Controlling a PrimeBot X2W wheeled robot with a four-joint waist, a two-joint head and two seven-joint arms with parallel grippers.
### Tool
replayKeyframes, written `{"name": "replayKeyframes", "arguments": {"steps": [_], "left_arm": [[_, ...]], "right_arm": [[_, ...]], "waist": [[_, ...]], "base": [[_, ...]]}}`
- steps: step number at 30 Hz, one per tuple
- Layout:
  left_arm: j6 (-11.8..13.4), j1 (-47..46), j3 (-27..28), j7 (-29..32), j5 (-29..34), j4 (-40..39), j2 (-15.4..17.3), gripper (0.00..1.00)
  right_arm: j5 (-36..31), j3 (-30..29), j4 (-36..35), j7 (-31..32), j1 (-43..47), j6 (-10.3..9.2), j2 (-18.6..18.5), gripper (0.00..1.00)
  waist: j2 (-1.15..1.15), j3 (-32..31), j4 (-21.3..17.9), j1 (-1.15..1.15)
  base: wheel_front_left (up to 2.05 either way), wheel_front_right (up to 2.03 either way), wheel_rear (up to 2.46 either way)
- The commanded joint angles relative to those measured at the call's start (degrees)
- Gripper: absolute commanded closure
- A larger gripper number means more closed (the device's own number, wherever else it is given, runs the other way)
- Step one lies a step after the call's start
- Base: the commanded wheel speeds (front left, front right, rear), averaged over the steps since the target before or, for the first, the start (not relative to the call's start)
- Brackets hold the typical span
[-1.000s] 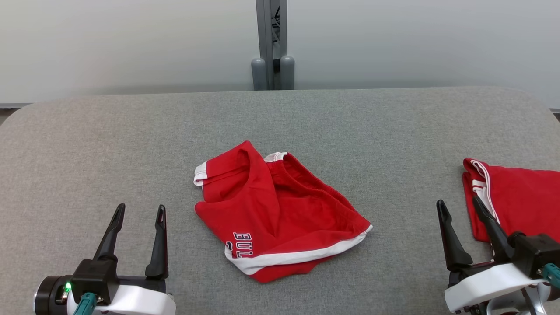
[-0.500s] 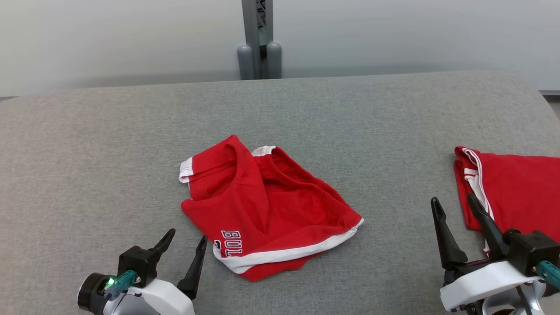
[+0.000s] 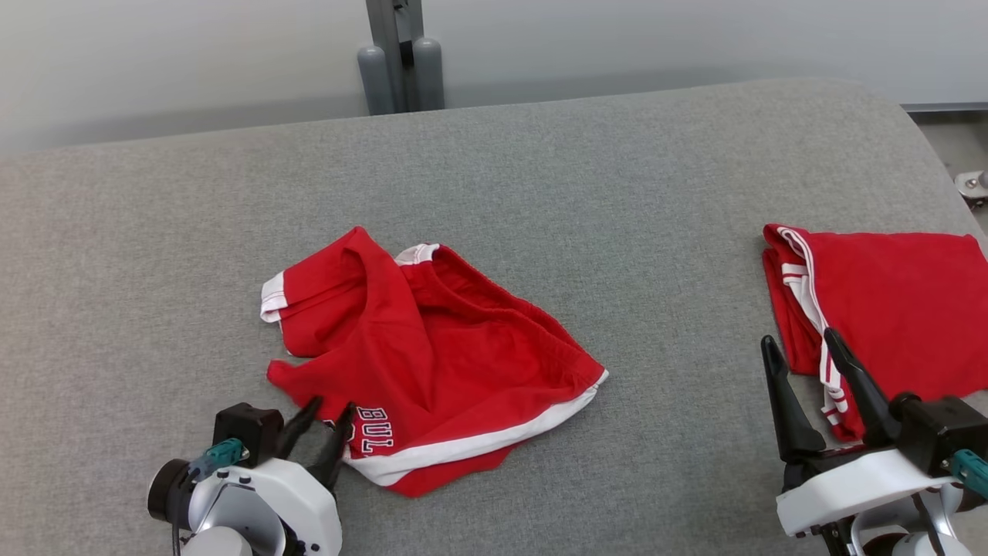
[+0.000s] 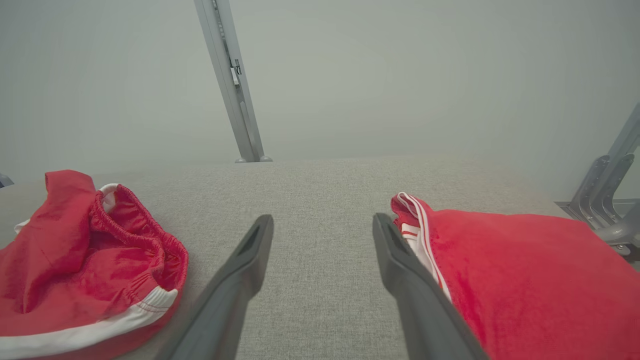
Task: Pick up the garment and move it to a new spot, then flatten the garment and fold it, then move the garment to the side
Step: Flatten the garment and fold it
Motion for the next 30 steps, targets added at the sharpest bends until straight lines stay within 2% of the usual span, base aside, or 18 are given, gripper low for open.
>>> {"name": "replayKeyframes", "arguments": {"steps": [1, 3, 10, 20, 21, 22, 24, 30], "left_arm": [[-0.37, -1.16, 0.12, -0.64, -0.25, 0.54, 0.15, 1.00], [-0.61, -1.90, -0.03, -1.05, -0.18, 1.72, 0.12, 1.00], [1.71, -2.05, 0.61, -4.56, 0.66, -0.93, -0.19, 1.00], [8.33, 1.90, 4.17, -5.68, 0.86, -10.35, 1.85, 1.00], [9.23, 2.22, 4.86, -6.06, 0.85, -11.93, 2.03, 0.97], [10.00, 2.82, 5.34, -6.06, 0.93, -13.36, 2.30, 0.69], [11.76, 3.91, 6.47, -6.87, 1.20, -16.68, 2.57, 0.00], [15.85, 7.26, 8.87, -7.33, 1.74, -25.83, 3.16, 0.00]], "right_arm": [[0.08, -0.07, -0.05, -0.57, -0.55, 0.00, -0.30, 0.00], [0.22, -0.18, 0.02, -0.70, -0.59, 0.00, -0.30, 0.00], [0.44, -1.42, 0.37, -1.17, -0.33, 0.01, -0.29, 0.00], [0.18, -1.64, 0.83, -1.35, -0.60, 0.01, -0.30, 0.00], [0.17, -1.65, 0.81, -1.33, -0.50, 0.01, -0.30, 0.00], [0.07, -1.71, 0.82, -1.33, -0.42, 0.01, -0.30, 0.00], [-0.04, -1.83, 0.76, -1.37, -0.25, 0.01, -0.30, 0.00], [-0.86, -2.07, 0.26, -0.78, 0.41, 0.01, -0.30, 0.00]], "waist": [[0.00, 0.30, -0.28, 0.00], [0.00, 0.55, -0.50, 0.00], [0.00, 0.65, 0.31, 0.00], [0.00, -0.74, 2.24, 0.00], [0.00, -0.93, 2.45, 0.00], [0.00, -1.14, 2.67, 0.00], [0.00, -1.68, 3.18, 0.00], [0.00, -3.32, 4.43, 0.00]], "base": [[0.00, 0.00, 0.00], [0.00, 0.00, 0.00], [0.00, 0.00, 0.00], [0.00, 0.00, 0.00], [0.00, 0.00, 0.00], [0.00, 0.00, 0.00], [0.00, 0.00, 0.00], [0.00, 0.00, 0.00]]}}
